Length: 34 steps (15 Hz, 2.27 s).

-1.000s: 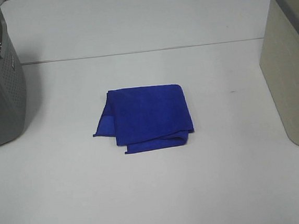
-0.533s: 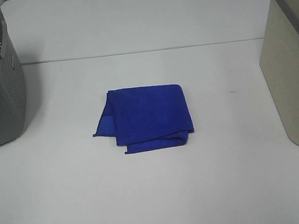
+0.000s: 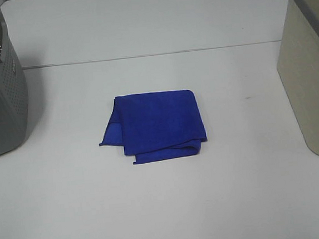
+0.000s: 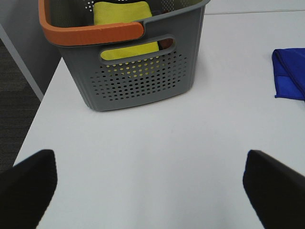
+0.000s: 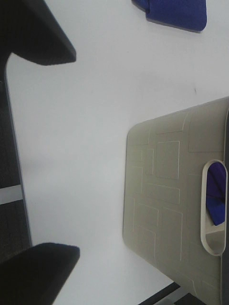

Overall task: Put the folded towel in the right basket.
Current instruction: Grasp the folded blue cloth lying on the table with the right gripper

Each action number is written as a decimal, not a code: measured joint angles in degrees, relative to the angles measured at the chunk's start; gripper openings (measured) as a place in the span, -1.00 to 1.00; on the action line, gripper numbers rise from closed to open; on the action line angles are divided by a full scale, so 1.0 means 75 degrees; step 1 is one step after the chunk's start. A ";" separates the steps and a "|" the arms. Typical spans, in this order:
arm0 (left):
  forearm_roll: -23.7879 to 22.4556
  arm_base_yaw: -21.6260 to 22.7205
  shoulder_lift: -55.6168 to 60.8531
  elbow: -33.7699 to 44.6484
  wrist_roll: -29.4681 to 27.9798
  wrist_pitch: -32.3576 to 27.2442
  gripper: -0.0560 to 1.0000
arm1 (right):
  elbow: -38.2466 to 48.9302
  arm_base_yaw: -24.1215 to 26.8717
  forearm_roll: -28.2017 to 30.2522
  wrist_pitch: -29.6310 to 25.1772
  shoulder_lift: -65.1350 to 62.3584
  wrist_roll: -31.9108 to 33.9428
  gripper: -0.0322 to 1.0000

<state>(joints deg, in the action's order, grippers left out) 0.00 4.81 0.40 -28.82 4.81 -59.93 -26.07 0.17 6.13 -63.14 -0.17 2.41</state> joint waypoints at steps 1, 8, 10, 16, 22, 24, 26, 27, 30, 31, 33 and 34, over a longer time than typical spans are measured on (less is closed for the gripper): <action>0.0000 0.0000 0.0000 0.0000 0.0000 0.0000 0.98 | 0.0000 0.0000 0.0000 0.0000 0.0000 0.0000 0.96; 0.0000 0.0000 0.0000 0.0000 0.0000 0.0000 0.98 | 0.0000 0.0000 -0.0008 0.0000 0.0000 0.0000 0.96; 0.0000 0.0000 0.0000 0.0000 0.0000 0.0000 0.98 | -0.0099 0.0000 -0.0008 0.0046 0.0000 0.0000 0.96; 0.0000 0.0000 0.0000 0.0000 0.0000 0.0000 0.98 | -0.1047 0.0000 -0.0031 0.1589 0.0558 0.0000 0.96; 0.0000 0.0000 0.0000 0.0000 0.0000 0.0000 0.98 | -0.2047 0.0000 -0.1650 0.4767 0.3270 -0.0183 0.96; 0.0000 0.0000 0.0000 0.0000 0.0000 0.0000 0.98 | -0.2552 0.0000 -0.2743 0.5118 0.4431 -0.1253 0.96; 0.0000 0.0000 0.0000 0.0000 0.0000 0.0000 0.98 | -0.3155 0.0000 -0.3896 0.5164 0.5638 -0.2750 0.96; 0.0000 0.0000 0.0000 0.0000 0.0000 0.0000 0.98 | -0.3507 0.0000 -0.4561 0.5141 0.6241 -0.3507 0.96; 0.0000 0.0000 0.0000 0.0000 0.0000 0.0000 0.98 | -0.4400 0.0000 -0.6127 0.4752 0.7617 -0.4989 0.96; 0.0000 0.0000 0.0000 0.0000 0.0000 0.0000 0.98 | -0.4744 0.0000 -0.6662 0.4431 0.8136 -0.5554 0.96; 0.0000 0.0000 0.0000 0.0000 0.0000 0.0000 0.98 | -0.5325 0.0000 -0.7617 0.3591 0.9129 -0.6387 0.96; 0.0000 0.0000 0.0000 0.0000 0.0000 0.0000 0.98 | -0.5439 0.0000 -0.7953 0.3216 0.9618 -0.6654 0.96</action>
<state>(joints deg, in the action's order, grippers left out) 0.00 4.81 0.40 -28.82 4.81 -59.93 -66.86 0.17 -53.51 -39.02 71.96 -47.50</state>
